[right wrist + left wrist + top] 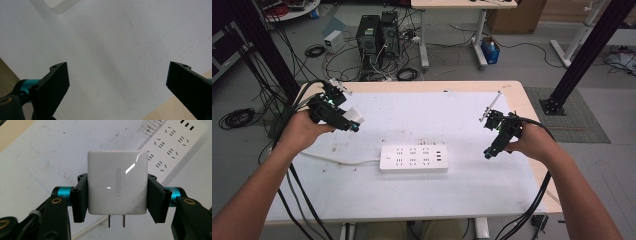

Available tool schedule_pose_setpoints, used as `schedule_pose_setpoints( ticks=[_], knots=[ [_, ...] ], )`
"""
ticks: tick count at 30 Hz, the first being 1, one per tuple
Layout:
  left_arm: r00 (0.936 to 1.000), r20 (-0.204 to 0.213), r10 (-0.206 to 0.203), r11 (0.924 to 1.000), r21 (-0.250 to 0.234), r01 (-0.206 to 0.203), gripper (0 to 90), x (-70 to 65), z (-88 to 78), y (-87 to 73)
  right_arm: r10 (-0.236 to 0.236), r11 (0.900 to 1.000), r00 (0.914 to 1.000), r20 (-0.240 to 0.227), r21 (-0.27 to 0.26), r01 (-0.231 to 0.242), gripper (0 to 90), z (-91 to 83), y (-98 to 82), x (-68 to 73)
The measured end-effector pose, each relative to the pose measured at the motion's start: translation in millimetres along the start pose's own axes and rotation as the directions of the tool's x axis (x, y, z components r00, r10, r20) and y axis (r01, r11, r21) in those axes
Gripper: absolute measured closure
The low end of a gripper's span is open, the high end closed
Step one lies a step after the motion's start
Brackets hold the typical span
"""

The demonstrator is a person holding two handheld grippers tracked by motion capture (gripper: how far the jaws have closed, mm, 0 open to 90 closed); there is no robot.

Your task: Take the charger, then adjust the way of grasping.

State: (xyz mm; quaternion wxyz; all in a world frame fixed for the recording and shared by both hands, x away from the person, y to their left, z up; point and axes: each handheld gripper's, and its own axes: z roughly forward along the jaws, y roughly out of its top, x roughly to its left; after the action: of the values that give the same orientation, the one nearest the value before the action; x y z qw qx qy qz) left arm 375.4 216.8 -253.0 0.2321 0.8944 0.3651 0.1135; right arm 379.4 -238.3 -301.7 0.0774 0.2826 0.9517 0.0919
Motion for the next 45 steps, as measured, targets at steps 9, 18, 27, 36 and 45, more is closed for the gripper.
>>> schedule_pose_setpoints(
  ticks=[9, 18, 27, 36, 45],
  knots=[
    [0.9999, 0.002, 0.015, 0.9999, 0.007, -0.015, 42.6, -5.6, -9.8, -9.0, -0.003, 1.0, 0.9999, 0.014, 0.007, 0.002, 4.1, -2.6, 3.0, 4.7],
    [0.9975, 0.036, 0.061, 0.9981, 0.009, -0.061, 42.6, -11.5, -9.5, -8.3, 0.003, 1.0, 0.9997, 0.024, 0.0, -0.003, 4.1, -4.9, 4.9, 8.9],
    [0.9882, 0.068, 0.138, 0.9905, -0.002, -0.138, 42.6, -20.3, -4.2, 4.3, 0.006, 1.0, 0.9991, 0.042, -0.025, -0.005, 4.1, -9.1, 7.0, 16.0],
    [0.9667, 0.109, 0.232, 0.9728, -0.029, -0.23, 42.6, -31.5, 5.6, 18.6, 0.046, 0.996, 0.9989, 0.003, -0.073, -0.046, 4.1, -13.2, 6.3, 18.4],
    [0.944, 0.125, 0.305, 0.9522, -0.054, -0.301, 42.6, -48.2, 24.7, 28.2, 0.158, 0.967, 0.9823, -0.102, -0.185, -0.174, 4.1, -13.3, 1.1, 19.8]
  ],
)
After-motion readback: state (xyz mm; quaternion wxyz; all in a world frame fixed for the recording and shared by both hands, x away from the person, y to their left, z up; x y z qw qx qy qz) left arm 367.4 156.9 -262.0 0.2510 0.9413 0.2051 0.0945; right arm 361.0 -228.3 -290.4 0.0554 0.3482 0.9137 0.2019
